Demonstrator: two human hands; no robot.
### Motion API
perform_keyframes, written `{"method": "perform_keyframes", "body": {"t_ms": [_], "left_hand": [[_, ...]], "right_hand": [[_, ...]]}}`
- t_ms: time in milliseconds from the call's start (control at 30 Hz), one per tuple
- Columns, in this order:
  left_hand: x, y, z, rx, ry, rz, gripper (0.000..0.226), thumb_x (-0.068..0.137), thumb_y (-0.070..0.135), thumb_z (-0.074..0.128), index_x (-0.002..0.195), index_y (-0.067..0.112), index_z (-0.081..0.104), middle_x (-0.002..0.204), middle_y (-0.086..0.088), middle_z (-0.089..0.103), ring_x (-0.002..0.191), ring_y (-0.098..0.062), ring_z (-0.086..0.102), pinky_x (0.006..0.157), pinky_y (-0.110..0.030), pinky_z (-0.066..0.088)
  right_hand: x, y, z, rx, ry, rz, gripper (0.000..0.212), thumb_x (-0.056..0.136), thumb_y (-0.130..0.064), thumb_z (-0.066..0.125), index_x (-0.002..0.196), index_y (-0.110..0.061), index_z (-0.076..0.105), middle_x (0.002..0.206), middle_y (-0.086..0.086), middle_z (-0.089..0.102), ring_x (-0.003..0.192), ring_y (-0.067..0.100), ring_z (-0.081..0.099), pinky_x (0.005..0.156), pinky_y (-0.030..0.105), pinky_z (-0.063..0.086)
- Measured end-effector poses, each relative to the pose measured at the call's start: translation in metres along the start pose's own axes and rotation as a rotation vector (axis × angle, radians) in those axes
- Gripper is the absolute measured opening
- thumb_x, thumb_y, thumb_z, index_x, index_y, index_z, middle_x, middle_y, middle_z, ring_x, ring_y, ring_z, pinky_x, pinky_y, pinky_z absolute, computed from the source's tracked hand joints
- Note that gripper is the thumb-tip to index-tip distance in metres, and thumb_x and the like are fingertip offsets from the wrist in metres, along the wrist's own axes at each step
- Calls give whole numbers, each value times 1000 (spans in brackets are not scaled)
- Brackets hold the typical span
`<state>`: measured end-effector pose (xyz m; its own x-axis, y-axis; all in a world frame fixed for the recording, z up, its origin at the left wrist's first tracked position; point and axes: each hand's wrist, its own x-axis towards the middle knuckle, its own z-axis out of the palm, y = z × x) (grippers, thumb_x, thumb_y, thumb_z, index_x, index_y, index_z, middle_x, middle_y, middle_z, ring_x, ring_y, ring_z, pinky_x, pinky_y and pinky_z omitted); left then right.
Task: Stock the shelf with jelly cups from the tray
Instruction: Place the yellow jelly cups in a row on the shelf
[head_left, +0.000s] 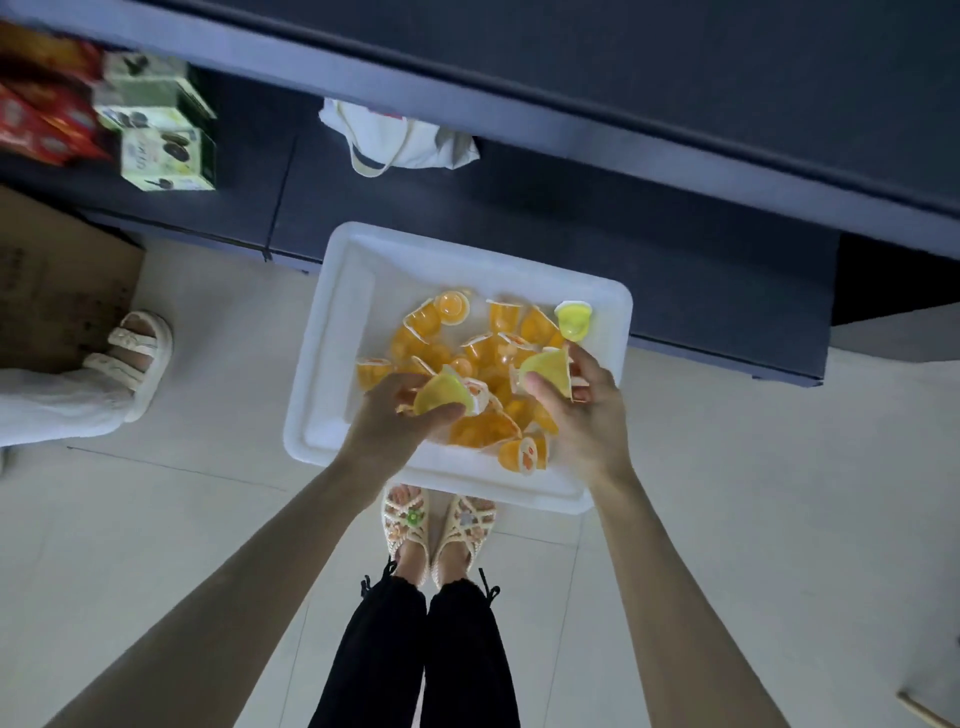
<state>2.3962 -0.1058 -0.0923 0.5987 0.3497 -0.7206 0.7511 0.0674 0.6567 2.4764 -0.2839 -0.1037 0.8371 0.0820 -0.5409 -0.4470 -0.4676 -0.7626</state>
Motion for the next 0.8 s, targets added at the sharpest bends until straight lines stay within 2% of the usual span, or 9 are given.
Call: {"method": "perform_keyframes", "body": {"t_ms": [100, 167, 267, 367, 467, 567, 667, 800], "left_hand": [[-53, 55, -18, -100, -12, 100, 38, 74, 19, 77, 109, 16, 66, 99, -3, 68, 91, -17, 64, 69, -21, 51], [-92, 92, -33, -119, 9, 179, 32, 76, 20, 75, 106, 16, 65, 97, -1, 67, 89, -15, 65, 66, -20, 49], [-148, 149, -58, -184, 38, 300, 32, 76, 18, 75, 105, 12, 63, 98, -2, 67, 88, -14, 64, 69, -19, 46], [-197, 206, -86, -223, 50, 482, 41, 66, 10, 82, 102, 10, 62, 93, -5, 70, 83, -14, 65, 67, -19, 50], [-235, 261, -111, -224, 118, 671, 59, 64, 7, 84, 112, 21, 54, 87, 0, 71, 78, -10, 65, 70, -21, 51], [-265, 309, -132, -207, 135, 853, 48, 73, 2, 77, 108, 29, 57, 90, 2, 71, 81, -9, 65, 74, -19, 52], [-284, 352, -150, -178, 181, 986, 35, 74, 1, 76, 96, 23, 61, 97, 4, 68, 85, -11, 64, 77, -19, 50], [-285, 405, -176, -67, 294, 1118, 34, 74, 8, 78, 91, 29, 58, 104, 0, 65, 94, -16, 64, 85, -28, 52]], "right_hand": [[-30, -64, -25, 55, -68, -61, 61, 79, -31, 76, 134, -24, 52, 121, 4, 60, 103, 15, 63, 80, 22, 55], [-55, -115, -44, 63, -90, -131, 59, 77, -25, 78, 130, -23, 54, 115, -2, 62, 96, 7, 63, 73, 13, 51], [-94, -196, -74, 93, -126, -269, 52, 71, -12, 82, 117, -17, 57, 106, -5, 63, 89, 6, 63, 64, 10, 49], [-129, -270, -98, 82, -173, -448, 40, 69, -4, 82, 102, -16, 63, 100, -4, 67, 88, 7, 66, 80, 21, 52], [-156, -338, -119, 11, -158, -664, 39, 69, -7, 81, 101, -22, 66, 105, -5, 67, 95, 8, 65, 90, 29, 52], [-181, -401, -137, -71, -98, -864, 42, 73, -7, 78, 110, -22, 65, 117, -4, 55, 105, 9, 59, 94, 21, 46], [-198, -454, -150, -140, -42, -997, 43, 77, -6, 75, 117, -17, 63, 118, -2, 50, 103, 9, 55, 86, 7, 42], [-201, -508, -155, -174, 61, -1100, 39, 77, -7, 75, 112, -18, 63, 114, -3, 54, 100, 9, 55, 79, 7, 43]]}}
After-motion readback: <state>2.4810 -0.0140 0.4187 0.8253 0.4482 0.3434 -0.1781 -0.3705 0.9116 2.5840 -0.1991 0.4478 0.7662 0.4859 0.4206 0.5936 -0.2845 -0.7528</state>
